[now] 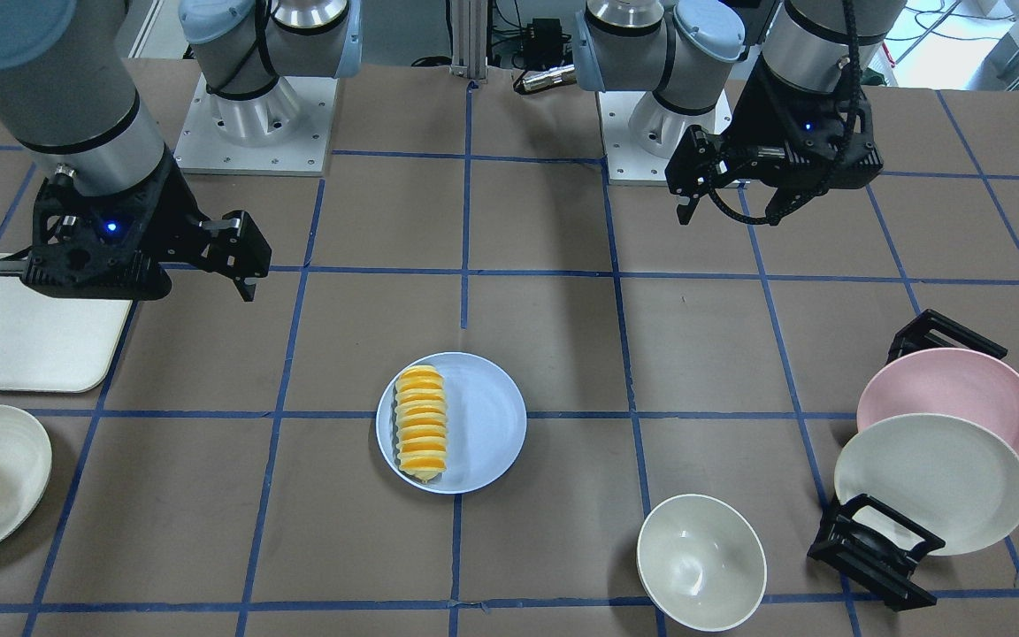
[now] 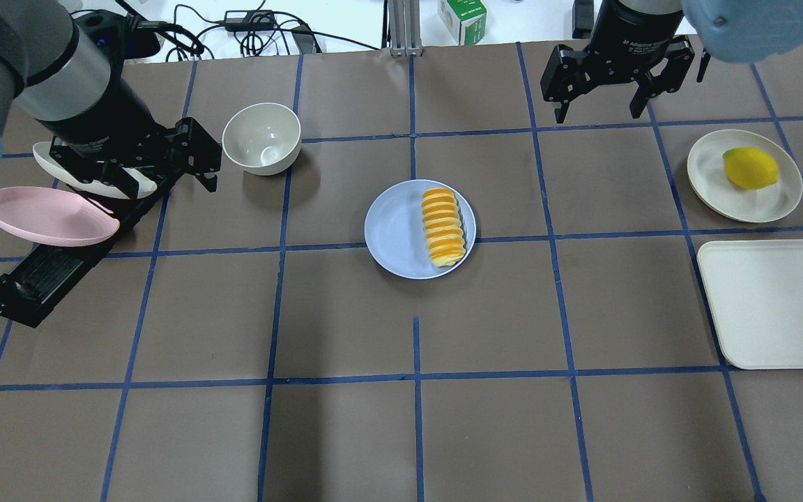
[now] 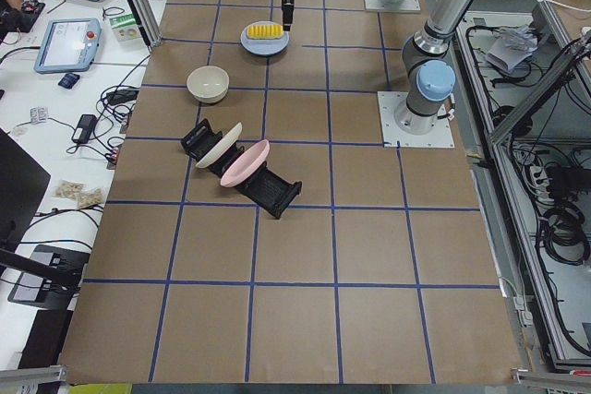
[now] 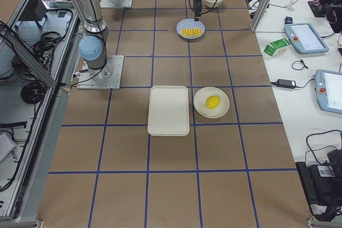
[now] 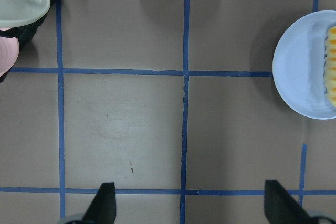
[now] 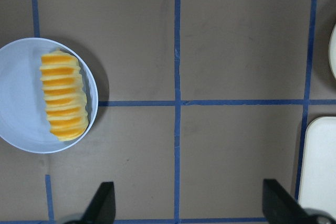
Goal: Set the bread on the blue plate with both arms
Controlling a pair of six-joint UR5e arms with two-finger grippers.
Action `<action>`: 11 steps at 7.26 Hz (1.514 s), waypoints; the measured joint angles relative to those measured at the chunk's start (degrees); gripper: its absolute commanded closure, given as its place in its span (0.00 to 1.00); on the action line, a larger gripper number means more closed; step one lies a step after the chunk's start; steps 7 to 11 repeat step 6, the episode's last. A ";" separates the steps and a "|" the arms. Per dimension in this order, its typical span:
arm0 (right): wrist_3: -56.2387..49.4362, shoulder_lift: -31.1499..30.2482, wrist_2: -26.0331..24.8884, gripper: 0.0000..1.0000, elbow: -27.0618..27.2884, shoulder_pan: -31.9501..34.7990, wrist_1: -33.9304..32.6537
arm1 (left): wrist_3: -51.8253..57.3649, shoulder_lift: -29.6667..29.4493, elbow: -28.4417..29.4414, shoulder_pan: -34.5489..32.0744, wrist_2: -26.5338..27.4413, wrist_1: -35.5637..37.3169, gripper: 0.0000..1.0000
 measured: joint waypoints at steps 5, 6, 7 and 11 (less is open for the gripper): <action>0.15 -2.41 0.46 0.00 2.30 -0.40 -0.38 | -0.01 -0.22 -0.33 0.17 1.88 -0.31 0.00; 0.29 -2.43 0.54 0.00 2.24 -0.43 -0.39 | -0.03 -0.19 -0.33 0.19 2.02 -0.34 0.00; 0.29 -2.43 0.54 0.00 2.24 -0.43 -0.39 | -0.03 -0.19 -0.33 0.19 2.02 -0.34 0.00; 0.29 -2.43 0.54 0.00 2.24 -0.43 -0.39 | -0.03 -0.19 -0.33 0.19 2.02 -0.34 0.00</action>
